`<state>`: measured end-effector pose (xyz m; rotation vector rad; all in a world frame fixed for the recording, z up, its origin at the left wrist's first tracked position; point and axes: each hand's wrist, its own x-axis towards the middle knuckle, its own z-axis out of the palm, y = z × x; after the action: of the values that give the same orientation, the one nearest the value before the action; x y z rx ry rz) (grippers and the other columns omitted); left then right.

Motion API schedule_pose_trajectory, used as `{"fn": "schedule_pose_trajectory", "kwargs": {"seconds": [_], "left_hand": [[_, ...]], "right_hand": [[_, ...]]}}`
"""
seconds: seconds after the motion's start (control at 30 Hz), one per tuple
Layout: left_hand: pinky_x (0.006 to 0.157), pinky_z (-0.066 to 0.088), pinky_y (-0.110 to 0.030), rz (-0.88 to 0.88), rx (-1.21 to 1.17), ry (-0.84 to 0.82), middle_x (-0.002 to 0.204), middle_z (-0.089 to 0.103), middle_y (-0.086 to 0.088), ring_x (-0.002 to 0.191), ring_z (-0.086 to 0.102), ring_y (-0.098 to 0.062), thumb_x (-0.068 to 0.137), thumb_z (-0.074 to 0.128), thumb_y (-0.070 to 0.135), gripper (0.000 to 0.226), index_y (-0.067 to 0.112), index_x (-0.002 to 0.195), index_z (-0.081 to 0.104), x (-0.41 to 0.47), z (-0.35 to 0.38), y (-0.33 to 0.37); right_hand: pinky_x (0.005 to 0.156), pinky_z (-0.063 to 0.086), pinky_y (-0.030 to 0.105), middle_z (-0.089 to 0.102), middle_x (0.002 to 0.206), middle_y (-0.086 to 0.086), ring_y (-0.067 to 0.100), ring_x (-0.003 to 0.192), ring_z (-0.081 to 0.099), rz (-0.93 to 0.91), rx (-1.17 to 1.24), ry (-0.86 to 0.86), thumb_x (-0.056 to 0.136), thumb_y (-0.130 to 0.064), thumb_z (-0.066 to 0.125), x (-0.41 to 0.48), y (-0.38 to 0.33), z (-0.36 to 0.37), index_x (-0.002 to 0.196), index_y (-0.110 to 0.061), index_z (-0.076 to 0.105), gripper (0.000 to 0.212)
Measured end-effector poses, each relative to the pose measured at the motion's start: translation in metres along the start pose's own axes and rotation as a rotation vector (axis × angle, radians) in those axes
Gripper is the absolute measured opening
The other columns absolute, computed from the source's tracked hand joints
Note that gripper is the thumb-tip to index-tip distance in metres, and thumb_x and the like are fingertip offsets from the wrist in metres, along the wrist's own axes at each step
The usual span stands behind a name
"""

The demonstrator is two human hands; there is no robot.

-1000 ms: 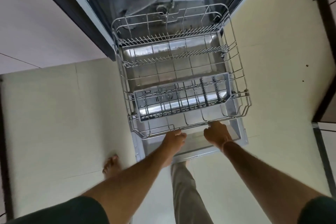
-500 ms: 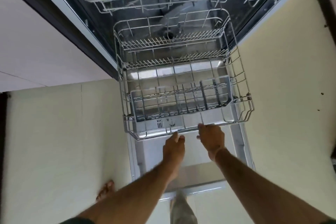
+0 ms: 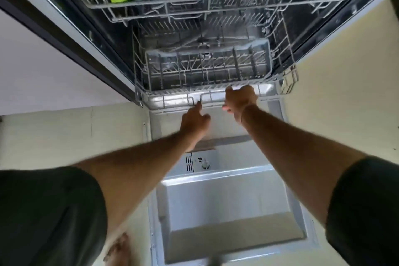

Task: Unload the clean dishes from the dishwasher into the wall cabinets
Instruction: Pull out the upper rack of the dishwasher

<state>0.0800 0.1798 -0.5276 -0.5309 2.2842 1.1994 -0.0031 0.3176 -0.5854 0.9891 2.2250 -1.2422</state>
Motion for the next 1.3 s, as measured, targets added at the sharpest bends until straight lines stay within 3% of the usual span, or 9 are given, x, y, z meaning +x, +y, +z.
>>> {"fn": "schedule_pose_trajectory", "kwargs": {"seconds": [0.1, 0.17, 0.3, 0.47, 0.67, 0.83, 1.03, 1.13, 1.3], "left_hand": [[0.095, 0.051, -0.03, 0.045, 0.143, -0.02, 0.162, 0.024, -0.008, 0.136, 0.045, -0.029, 0.097, 0.05, 0.02, 0.066, 0.024, 0.157, 0.022, 0.031, -0.014, 0.016], [0.108, 0.039, -0.03, 0.072, 0.243, 0.001, 0.159, 0.031, -0.012, 0.141, 0.038, -0.029, 0.095, 0.051, 0.016, 0.067, 0.017, 0.156, 0.025, 0.047, -0.022, 0.026], [0.106, 0.042, -0.033, 0.105, 0.307, 0.012, 0.156, 0.035, -0.014, 0.137, 0.042, -0.03, 0.092, 0.048, 0.012, 0.068, 0.015, 0.156, 0.025, 0.07, -0.038, 0.042], [0.09, 0.048, -0.031, 0.075, 0.292, 0.058, 0.133, 0.059, -0.016, 0.122, 0.055, -0.031, 0.087, 0.049, 0.009, 0.044, 0.006, 0.13, 0.057, 0.084, -0.052, 0.051], [0.106, 0.032, -0.022, 0.041, 0.21, -0.093, 0.162, 0.022, -0.007, 0.146, 0.028, -0.026, 0.093, 0.056, 0.019, 0.076, 0.021, 0.158, 0.017, 0.081, -0.051, 0.049], [0.107, 0.032, -0.026, 0.009, 0.116, -0.126, 0.163, 0.021, -0.005, 0.146, 0.028, -0.024, 0.092, 0.06, 0.024, 0.082, 0.025, 0.158, 0.011, 0.065, -0.058, 0.048], [0.083, 0.037, -0.022, 0.008, -0.014, -0.086, 0.152, 0.043, -0.004, 0.129, 0.05, -0.02, 0.092, 0.059, 0.022, 0.081, 0.028, 0.158, 0.013, 0.03, -0.08, 0.04], [0.074, 0.039, -0.019, 0.018, -0.04, -0.079, 0.113, 0.058, 0.014, 0.095, 0.057, -0.008, 0.094, 0.058, 0.02, 0.08, 0.025, 0.158, 0.01, 0.008, -0.098, 0.031], [0.103, 0.039, -0.028, 0.04, -0.022, 0.002, 0.156, 0.037, -0.006, 0.136, 0.044, -0.025, 0.094, 0.061, 0.027, 0.079, 0.025, 0.158, 0.015, -0.028, -0.135, 0.01]], "right_hand": [[0.084, 0.057, 0.043, 0.072, 0.105, 0.005, 0.027, 0.094, 0.071, -0.042, 0.02, 0.008, 0.068, -0.05, 0.052, 0.034, -0.031, 0.003, 0.082, -0.019, 0.056, 0.034], [0.081, 0.058, 0.044, 0.071, 0.107, 0.008, 0.03, 0.092, 0.071, -0.061, 0.029, 0.017, 0.067, -0.051, 0.054, 0.049, -0.049, 0.006, 0.095, -0.015, 0.058, 0.046], [0.081, 0.059, 0.046, 0.07, 0.113, 0.014, 0.033, 0.093, 0.07, -0.146, 0.025, 0.06, 0.075, -0.047, 0.06, 0.046, -0.09, 0.002, 0.114, -0.008, 0.06, 0.056], [0.078, 0.06, 0.044, 0.071, 0.108, 0.013, 0.03, 0.088, 0.07, -0.16, 0.028, 0.088, 0.082, -0.046, 0.057, 0.045, -0.1, 0.004, 0.113, -0.008, 0.06, 0.049], [0.088, 0.057, 0.043, 0.065, 0.122, 0.015, 0.031, 0.104, 0.066, -0.142, 0.007, 0.044, 0.091, -0.045, 0.055, 0.034, -0.104, 0.004, 0.13, -0.003, 0.05, 0.059], [0.09, 0.056, 0.043, 0.064, 0.125, 0.016, 0.032, 0.107, 0.065, -0.165, -0.045, 0.039, 0.091, -0.043, 0.057, 0.011, -0.103, 0.001, 0.133, -0.003, 0.051, 0.058], [0.095, 0.053, 0.046, 0.064, 0.121, 0.011, 0.029, 0.112, 0.062, -0.201, -0.092, 0.058, 0.085, -0.052, 0.054, -0.025, -0.1, 0.001, 0.134, -0.005, 0.051, 0.067], [0.095, 0.053, 0.042, 0.067, 0.118, 0.012, 0.029, 0.109, 0.064, -0.229, -0.127, 0.077, 0.086, -0.052, 0.053, -0.057, -0.098, 0.005, 0.123, -0.006, 0.061, 0.059], [0.096, 0.044, 0.027, 0.066, 0.124, 0.009, 0.027, 0.117, 0.06, -0.346, -0.148, 0.06, 0.094, -0.041, 0.055, -0.128, -0.1, 0.015, 0.119, -0.009, 0.067, 0.043]]}}
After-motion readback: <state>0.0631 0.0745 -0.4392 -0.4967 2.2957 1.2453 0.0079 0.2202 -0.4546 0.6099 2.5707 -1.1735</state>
